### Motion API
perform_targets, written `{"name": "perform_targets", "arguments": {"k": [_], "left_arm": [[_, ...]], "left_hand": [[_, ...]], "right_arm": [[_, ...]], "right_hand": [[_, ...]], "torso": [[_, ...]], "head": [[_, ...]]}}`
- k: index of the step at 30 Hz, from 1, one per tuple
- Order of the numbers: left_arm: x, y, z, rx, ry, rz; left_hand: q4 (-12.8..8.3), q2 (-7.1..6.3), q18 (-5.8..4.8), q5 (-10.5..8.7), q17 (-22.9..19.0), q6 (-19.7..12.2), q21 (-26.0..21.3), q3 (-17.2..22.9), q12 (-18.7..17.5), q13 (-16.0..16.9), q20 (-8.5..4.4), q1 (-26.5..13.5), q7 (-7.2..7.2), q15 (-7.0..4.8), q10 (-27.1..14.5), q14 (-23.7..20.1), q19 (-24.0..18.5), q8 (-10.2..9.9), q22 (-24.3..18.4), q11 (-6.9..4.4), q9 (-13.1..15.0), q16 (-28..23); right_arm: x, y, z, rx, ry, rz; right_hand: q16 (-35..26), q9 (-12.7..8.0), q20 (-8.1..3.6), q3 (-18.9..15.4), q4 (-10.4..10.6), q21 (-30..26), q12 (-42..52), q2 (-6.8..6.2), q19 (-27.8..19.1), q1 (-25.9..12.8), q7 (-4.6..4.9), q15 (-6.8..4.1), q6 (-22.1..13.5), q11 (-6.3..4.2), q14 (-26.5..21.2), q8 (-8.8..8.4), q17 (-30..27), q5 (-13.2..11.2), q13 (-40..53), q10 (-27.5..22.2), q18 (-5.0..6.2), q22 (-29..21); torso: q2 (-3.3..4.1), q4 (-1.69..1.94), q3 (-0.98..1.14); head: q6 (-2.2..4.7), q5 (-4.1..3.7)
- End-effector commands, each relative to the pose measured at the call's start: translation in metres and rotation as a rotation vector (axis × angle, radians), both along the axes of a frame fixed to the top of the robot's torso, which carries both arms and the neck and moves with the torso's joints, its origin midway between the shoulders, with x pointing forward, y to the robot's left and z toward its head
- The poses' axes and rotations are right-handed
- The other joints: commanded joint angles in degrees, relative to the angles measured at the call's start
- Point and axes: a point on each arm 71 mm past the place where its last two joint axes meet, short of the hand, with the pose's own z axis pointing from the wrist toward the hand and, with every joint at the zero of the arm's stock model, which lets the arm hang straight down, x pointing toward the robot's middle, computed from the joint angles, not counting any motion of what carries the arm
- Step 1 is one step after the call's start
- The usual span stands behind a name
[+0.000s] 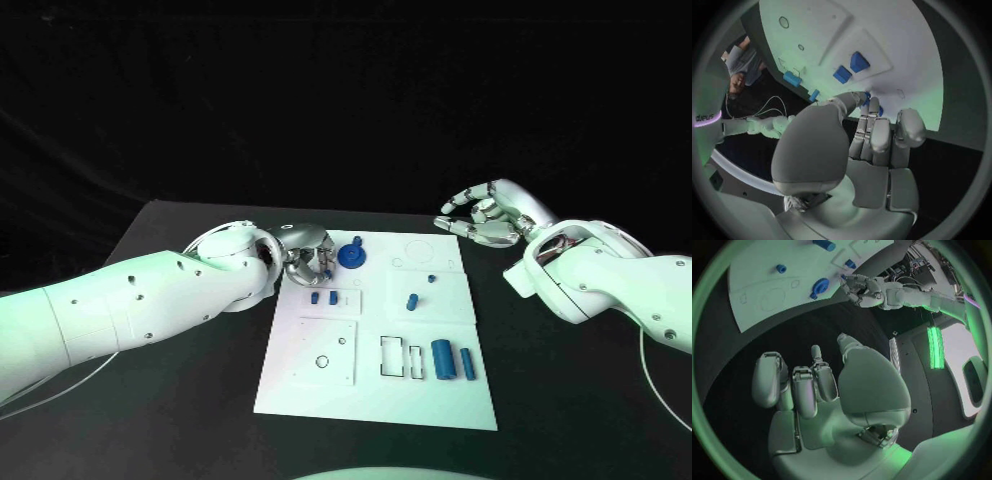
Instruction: Assemble the parts on the task board
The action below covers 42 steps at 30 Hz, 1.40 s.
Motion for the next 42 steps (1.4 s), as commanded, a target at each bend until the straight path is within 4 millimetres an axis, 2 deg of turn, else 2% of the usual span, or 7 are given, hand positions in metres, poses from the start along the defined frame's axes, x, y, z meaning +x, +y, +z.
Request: {"name": "perform_targets", "arguments": {"k": [1,22,42], "left_arm": [[-0.0009,-0.003,-0.002,0.015,0.014,-0.015],[0.002,-0.0039,-0.0068,0.041,0.022,-0.015],[0.0016,-0.0056,-0.0096,0.037,0.035,-0.017]], "left_hand": [[0.1,-0.11,-0.8,-0.3,-0.1,0.4,0.4,-0.4,-0.4,-0.1,-0.02,-0.5,-0.03,0.04,0.3,0.2,0.3,-0.2,0.0,0.06,0.0,0.1],[0.0,-0.06,-0.79,-0.32,-0.3,0.4,0.4,-0.4,-0.5,-0.1,-0.07,-0.5,-0.04,0.04,0.3,0.2,0.2,-0.3,0.0,0.05,0.0,0.1],[-0.1,-0.45,-0.68,-0.43,-0.3,0.0,0.0,-0.6,-1.6,-0.4,-0.18,-0.7,0.2,0.19,0.2,0.1,-0.2,-1.1,-0.6,0.28,-0.3,0.1]], "right_arm": [[-0.0006,0.0017,0.0002,-0.005,-0.008,0.013],[-0.0009,0.0019,0.0003,-0.004,-0.008,0.014],[-0.0009,0.0009,0.0003,-0.005,-0.008,0.012]], "right_hand": [[-0.2,0.1,0.0,-0.3,0.0,-0.3,0.0,0.66,-0.2,0.0,-0.1,-0.39,0.1,-0.07,5.1,0.21,10.3,0.3,5.7,0.0,0.43,1.5],[-0.2,0.1,0.0,-0.3,0.0,-0.3,0.0,0.66,-0.2,0.0,-0.1,-0.39,0.1,-0.07,5.1,0.21,10.3,0.3,5.7,0.0,0.43,1.5],[-0.2,0.1,-0.01,-0.4,-0.1,-0.4,0.0,0.72,-0.2,0.1,-0.12,-0.42,0.1,-0.09,5.1,0.27,10.3,0.3,5.7,0.0,0.44,1.4]], "torso": [[-0.03,0.03,-0.01],[0.07,0.03,-0.08],[-0.03,0.05,-0.05]], "head": [[0.04,0.01],[-0.15,-0.16],[-0.19,-0.24]]}}
